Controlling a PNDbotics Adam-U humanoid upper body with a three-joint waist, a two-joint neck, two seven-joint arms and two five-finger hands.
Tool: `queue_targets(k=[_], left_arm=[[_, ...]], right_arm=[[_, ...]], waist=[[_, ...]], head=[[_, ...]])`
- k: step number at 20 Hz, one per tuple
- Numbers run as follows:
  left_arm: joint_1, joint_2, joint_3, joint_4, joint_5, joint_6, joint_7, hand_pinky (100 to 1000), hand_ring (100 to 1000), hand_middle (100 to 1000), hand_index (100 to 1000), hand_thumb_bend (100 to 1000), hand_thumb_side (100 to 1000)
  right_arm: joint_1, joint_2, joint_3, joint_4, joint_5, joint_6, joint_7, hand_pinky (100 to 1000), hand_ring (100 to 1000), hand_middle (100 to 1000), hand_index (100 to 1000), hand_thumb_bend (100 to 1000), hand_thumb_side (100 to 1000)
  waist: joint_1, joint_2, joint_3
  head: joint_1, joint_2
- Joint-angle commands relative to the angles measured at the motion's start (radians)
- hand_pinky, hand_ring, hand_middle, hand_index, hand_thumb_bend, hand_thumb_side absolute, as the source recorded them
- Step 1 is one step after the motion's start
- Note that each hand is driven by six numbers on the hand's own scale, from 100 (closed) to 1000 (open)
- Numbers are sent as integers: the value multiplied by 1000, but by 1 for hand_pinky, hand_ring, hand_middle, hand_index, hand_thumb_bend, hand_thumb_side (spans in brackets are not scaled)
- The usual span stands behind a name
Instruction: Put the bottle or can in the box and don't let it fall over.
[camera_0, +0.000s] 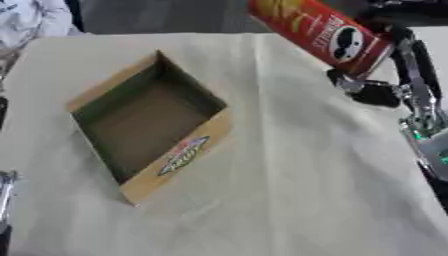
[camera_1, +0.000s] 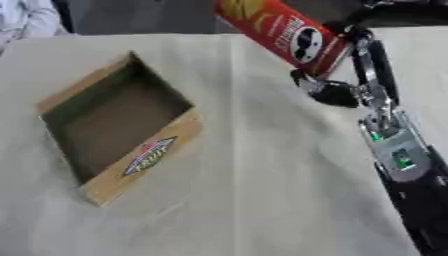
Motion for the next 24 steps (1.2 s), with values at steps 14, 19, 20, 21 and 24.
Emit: queue_targets(k=[14,19,20,21,24], left_arm=[[-33,5,6,-121,-54,-20,69,572,862,638,654,550,561],[-34,5,3,-136,-58,-21,64,574,860,638,655,552,559],[-34,5,2,-139,-58,-22,62,575,859,638,655,553,558],[-35,4,1,-142,-59,-23,61,575,859,638,655,553,557],[-39,1,-1,-149,-60,-24,57,576,858,638,655,553,556]], right_arm=[[-121,148,109,115,161,-34,158,554,682,598,668,303,100],[-120,174,124,135,186,-46,163,555,684,599,669,304,100],[-120,179,129,139,191,-50,168,557,686,600,670,304,100],[-120,184,134,144,196,-54,172,559,688,601,671,304,100],[-122,201,143,162,207,-64,185,565,695,605,677,301,100]], waist=[[-14,-47,28],[-16,-49,31],[-16,-49,32],[-16,-49,34],[-17,-50,40]], head=[[-33,22],[-38,27],[-39,29],[-41,29],[-47,29]])
